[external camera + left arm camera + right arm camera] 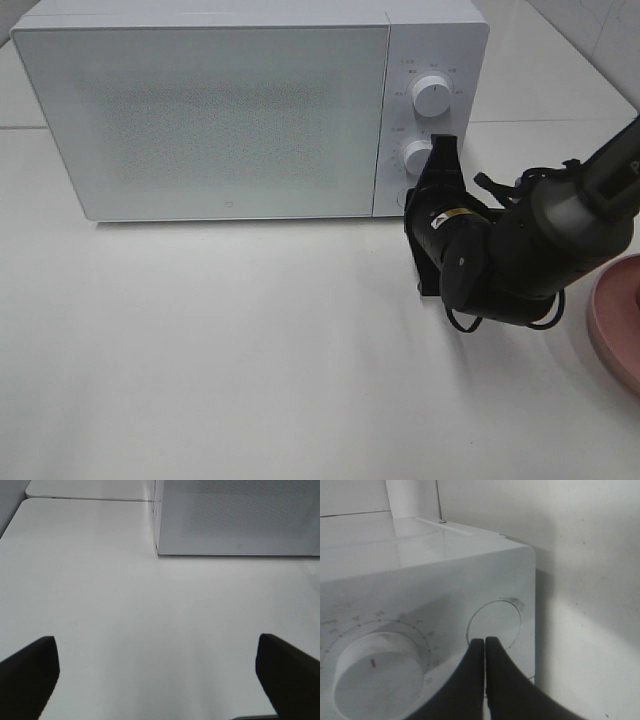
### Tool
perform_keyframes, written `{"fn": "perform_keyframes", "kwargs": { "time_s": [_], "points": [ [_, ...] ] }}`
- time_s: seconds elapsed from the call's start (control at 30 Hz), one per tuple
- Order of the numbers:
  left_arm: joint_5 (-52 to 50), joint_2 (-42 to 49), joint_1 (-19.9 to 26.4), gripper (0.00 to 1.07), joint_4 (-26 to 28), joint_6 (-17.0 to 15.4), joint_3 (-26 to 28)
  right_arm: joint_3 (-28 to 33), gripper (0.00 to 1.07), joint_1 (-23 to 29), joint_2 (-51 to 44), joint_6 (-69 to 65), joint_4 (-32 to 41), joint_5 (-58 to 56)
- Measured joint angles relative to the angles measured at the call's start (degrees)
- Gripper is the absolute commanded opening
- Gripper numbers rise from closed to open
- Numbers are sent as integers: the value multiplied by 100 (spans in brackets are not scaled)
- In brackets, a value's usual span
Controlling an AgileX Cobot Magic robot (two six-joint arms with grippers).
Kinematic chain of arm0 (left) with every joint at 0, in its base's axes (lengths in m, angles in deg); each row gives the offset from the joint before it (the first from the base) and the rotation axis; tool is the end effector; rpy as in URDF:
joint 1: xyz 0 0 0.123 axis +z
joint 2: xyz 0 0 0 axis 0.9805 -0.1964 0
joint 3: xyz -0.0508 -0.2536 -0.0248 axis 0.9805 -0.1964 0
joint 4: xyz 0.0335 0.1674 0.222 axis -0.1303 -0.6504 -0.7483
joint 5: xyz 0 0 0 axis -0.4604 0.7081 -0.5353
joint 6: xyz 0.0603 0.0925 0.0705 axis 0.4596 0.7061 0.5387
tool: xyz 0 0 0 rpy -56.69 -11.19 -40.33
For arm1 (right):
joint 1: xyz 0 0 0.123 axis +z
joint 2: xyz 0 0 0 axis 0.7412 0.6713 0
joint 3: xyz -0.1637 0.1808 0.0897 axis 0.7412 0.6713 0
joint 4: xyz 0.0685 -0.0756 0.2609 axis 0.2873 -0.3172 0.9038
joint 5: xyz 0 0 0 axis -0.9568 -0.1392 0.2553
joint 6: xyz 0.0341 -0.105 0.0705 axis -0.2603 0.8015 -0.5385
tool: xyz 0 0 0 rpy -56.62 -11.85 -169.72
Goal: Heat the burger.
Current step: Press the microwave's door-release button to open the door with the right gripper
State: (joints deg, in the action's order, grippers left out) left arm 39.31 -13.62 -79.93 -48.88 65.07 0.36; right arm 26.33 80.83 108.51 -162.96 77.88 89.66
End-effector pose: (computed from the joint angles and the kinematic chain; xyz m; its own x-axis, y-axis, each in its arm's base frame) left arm 0.0762 -0.0116 0.2778 -0.4521 -0.0094 -0.8919 0.0808 0.9954 -0.0515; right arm 0.3541 0.1464 0.0247 0.0319 0.9995 0.0042 0.3415 -0.0149 0.9398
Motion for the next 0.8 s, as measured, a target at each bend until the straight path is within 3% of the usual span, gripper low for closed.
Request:
{"fn": "perform_keyframes", "kwargs": {
  "time_s": [0.8],
  "points": [
    [0, 0, 0, 100, 0, 0, 0, -584, 0, -126, 544, 63, 52, -97]
  ]
}}
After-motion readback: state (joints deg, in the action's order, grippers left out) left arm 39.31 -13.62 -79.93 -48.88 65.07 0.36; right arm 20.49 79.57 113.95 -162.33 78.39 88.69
